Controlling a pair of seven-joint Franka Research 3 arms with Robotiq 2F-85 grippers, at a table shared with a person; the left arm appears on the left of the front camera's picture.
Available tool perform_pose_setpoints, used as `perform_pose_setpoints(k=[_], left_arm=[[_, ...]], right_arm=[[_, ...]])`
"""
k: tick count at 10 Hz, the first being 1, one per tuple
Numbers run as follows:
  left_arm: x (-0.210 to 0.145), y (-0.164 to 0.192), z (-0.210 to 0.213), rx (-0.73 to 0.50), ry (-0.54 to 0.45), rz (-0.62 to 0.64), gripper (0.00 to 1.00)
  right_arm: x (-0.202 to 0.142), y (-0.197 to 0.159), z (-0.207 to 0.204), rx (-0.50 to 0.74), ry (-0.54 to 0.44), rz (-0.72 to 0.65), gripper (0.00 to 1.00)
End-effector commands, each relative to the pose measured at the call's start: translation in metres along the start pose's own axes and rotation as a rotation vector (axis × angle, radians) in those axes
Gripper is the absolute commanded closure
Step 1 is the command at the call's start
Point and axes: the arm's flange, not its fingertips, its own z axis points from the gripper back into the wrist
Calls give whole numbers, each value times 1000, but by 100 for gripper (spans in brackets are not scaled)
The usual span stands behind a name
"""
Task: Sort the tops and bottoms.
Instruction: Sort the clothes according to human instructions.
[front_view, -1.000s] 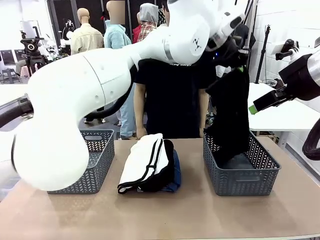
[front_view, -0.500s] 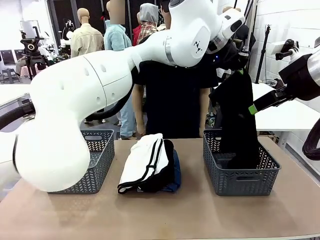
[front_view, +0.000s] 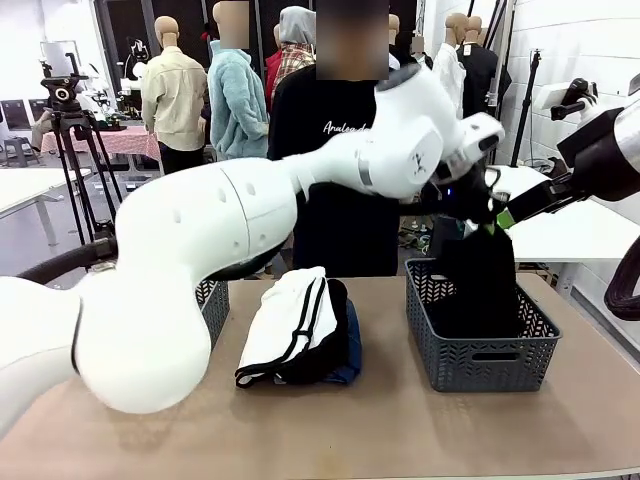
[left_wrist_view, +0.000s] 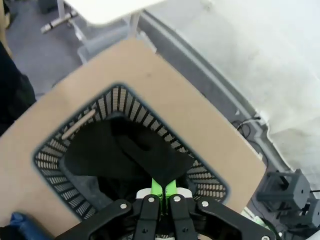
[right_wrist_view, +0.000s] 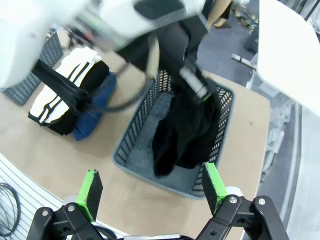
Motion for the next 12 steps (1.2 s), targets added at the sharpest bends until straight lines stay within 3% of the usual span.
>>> perform_pose_setpoints(k=[1, 5, 6, 12], left_arm=[[-37, 10, 8, 19, 61, 30, 100], [-73, 16, -18, -28, 170, 119, 100], [-79, 22, -18, 40, 230, 154, 100], [-84, 35, -1, 184, 248, 179, 100]], right_arm=[[1, 0, -1, 8, -7, 4, 0], [1, 0, -1, 8, -7, 4, 0], [1, 0, -1, 8, -7, 4, 0], [1, 0, -1, 8, -7, 4, 0]])
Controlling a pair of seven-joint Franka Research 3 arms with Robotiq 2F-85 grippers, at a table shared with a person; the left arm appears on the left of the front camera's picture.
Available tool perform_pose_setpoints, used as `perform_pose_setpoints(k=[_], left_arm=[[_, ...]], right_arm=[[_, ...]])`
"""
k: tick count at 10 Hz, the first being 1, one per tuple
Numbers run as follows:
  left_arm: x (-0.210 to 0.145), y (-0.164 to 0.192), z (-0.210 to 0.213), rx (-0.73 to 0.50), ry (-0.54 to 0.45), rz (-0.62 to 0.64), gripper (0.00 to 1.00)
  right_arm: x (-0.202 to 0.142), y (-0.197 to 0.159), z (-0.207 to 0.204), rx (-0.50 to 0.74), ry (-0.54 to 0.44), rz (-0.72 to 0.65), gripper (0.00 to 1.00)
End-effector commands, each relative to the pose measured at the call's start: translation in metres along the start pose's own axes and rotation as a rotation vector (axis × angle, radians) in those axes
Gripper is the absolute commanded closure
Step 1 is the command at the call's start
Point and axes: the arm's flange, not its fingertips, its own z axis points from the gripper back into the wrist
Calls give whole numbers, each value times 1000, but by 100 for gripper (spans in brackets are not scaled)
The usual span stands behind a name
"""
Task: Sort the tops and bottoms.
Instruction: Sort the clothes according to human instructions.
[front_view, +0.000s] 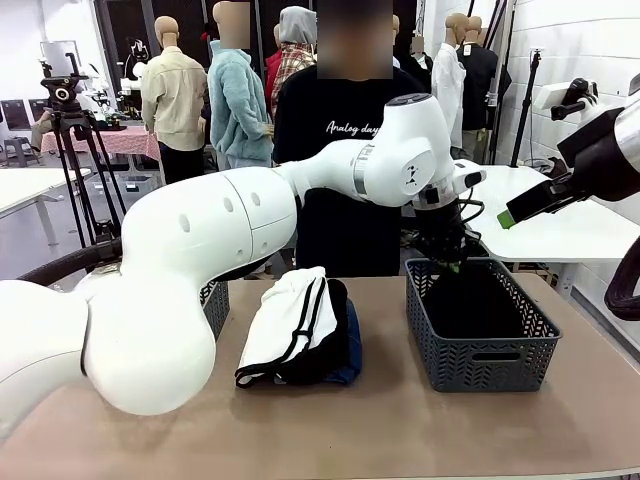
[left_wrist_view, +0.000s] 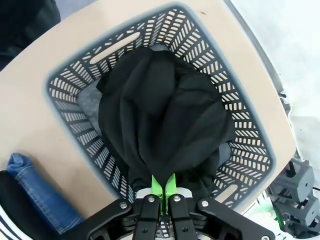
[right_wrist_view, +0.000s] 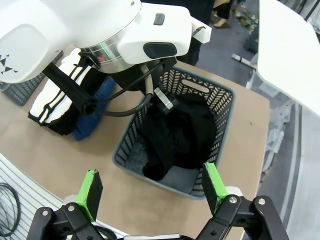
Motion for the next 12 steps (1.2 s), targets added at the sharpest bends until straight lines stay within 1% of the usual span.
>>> perform_pose_setpoints(k=[1, 4, 5, 7, 8, 9, 12], left_arm=[[-56, 14, 11, 39, -13, 29, 84], [-54, 12, 19, 34, -54, 17, 28], [-50, 10, 25, 39, -85, 7, 28], [-35, 6, 51, 63, -181, -15, 28], [-24, 4, 64, 56, -202, -40, 28], [11, -6, 36, 13, -112, -21, 28], [11, -6, 36, 13, -112, -21, 28]], right_arm=[[1, 0, -1, 8, -7, 4, 0], [1, 0, -1, 8, -7, 4, 0], [1, 0, -1, 8, -7, 4, 0], [1, 0, -1, 8, -7, 4, 0], [1, 0, -1, 8, -7, 4, 0], [1, 0, -1, 8, -7, 4, 0], [1, 0, -1, 8, -7, 4, 0]])
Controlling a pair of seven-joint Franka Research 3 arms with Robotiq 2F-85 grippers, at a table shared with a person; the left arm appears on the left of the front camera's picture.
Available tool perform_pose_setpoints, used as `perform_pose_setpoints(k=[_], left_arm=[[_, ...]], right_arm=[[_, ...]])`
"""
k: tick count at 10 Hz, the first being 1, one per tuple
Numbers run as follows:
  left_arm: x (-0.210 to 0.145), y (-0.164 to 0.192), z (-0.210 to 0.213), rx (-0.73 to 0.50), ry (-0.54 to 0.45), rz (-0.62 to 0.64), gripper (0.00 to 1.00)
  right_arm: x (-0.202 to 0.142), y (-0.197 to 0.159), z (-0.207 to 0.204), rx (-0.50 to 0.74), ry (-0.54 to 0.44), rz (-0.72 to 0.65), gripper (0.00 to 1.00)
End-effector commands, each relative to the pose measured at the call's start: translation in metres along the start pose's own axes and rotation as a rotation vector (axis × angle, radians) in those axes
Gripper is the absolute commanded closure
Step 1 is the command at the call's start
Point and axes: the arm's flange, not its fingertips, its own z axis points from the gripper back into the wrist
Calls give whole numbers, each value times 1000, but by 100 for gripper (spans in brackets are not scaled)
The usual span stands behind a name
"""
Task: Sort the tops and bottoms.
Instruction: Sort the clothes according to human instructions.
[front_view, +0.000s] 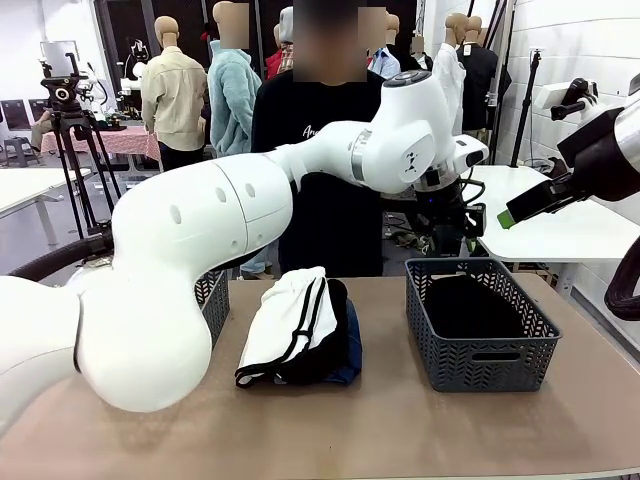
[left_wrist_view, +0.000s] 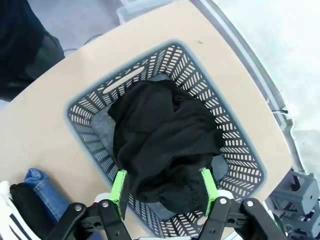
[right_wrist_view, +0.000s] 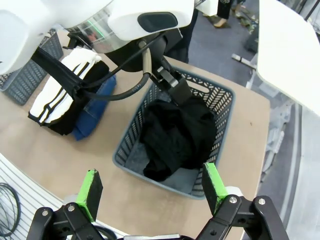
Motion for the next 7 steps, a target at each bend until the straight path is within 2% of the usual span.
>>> perform_pose_setpoints(k=[1, 7], left_arm=[[1, -1, 4, -10, 1, 4, 28], [1, -1, 4, -10, 1, 4, 28]], right_arm=[[1, 0, -1, 8, -7, 4, 0], [1, 0, -1, 8, -7, 4, 0]])
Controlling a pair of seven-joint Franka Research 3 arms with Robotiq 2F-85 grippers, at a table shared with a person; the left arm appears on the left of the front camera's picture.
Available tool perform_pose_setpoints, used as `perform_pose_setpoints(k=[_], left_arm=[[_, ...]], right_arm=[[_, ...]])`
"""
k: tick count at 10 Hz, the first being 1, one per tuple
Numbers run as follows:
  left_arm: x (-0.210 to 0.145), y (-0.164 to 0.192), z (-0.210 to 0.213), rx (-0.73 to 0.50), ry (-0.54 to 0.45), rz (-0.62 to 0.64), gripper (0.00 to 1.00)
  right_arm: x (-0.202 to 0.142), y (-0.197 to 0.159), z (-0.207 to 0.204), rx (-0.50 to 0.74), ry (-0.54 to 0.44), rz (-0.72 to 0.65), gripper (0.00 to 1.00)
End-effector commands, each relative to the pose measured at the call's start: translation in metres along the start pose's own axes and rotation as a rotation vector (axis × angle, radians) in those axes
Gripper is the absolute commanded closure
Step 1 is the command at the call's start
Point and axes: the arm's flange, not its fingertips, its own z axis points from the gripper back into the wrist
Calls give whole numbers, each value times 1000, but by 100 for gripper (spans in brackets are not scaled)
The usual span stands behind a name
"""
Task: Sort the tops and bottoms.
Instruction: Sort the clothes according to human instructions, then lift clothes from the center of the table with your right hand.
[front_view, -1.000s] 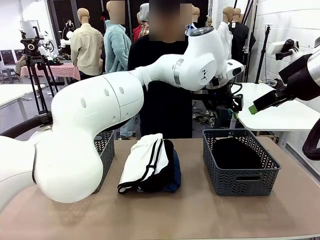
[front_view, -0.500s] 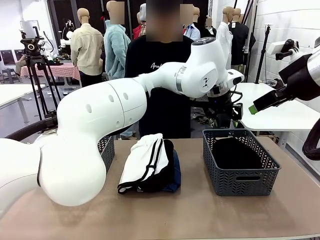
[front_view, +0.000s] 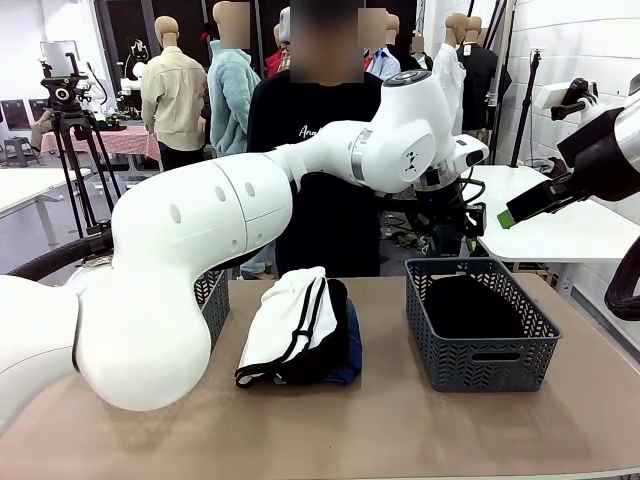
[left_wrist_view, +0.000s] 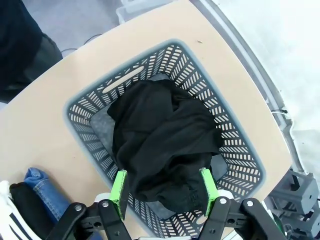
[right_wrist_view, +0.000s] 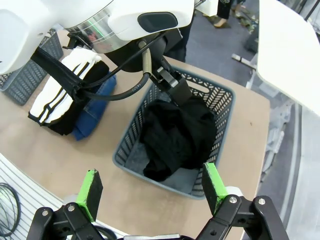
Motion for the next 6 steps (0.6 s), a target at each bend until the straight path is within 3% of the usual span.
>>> perform_pose_setpoints(k=[1, 6], left_arm=[[0, 0, 2, -7, 1, 4, 28], [0, 0, 2, -7, 1, 4, 28]], right_arm=[[1, 0, -1, 8, -7, 4, 0], [1, 0, -1, 8, -7, 4, 0]])
